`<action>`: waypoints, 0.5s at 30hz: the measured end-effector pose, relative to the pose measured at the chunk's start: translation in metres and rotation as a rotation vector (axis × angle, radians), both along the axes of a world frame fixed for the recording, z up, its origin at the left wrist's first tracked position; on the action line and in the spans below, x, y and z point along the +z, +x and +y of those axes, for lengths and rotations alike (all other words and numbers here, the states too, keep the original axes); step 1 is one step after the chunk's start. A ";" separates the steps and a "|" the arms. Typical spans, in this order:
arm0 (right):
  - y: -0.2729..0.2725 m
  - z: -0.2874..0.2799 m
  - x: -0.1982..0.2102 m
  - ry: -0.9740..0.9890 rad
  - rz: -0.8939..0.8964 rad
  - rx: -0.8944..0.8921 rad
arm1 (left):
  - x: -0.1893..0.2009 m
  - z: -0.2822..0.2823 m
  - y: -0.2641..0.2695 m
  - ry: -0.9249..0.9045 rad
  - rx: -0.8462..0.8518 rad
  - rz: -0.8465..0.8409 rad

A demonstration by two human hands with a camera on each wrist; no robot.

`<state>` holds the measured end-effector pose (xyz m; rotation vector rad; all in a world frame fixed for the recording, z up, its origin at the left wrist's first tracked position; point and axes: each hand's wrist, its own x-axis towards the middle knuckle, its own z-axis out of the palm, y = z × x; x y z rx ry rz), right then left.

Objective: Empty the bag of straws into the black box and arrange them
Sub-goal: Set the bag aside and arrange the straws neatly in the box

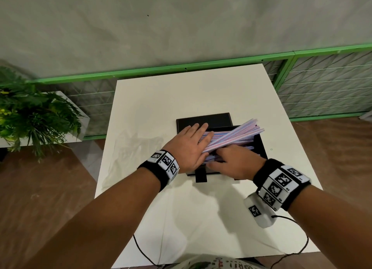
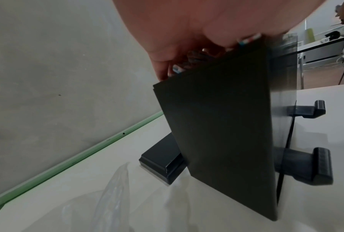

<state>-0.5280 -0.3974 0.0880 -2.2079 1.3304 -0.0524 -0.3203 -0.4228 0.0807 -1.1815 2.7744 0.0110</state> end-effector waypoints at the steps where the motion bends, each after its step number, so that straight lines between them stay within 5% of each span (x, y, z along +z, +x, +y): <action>1: -0.005 0.002 -0.004 -0.010 -0.033 -0.013 | 0.000 0.000 0.000 -0.001 -0.001 0.009; 9: -0.014 0.026 -0.016 -0.583 -0.043 0.004 | -0.002 0.001 0.001 -0.012 -0.006 0.038; 15: -0.013 0.031 -0.016 -0.833 -0.081 -0.011 | -0.002 0.001 0.002 0.002 0.001 0.024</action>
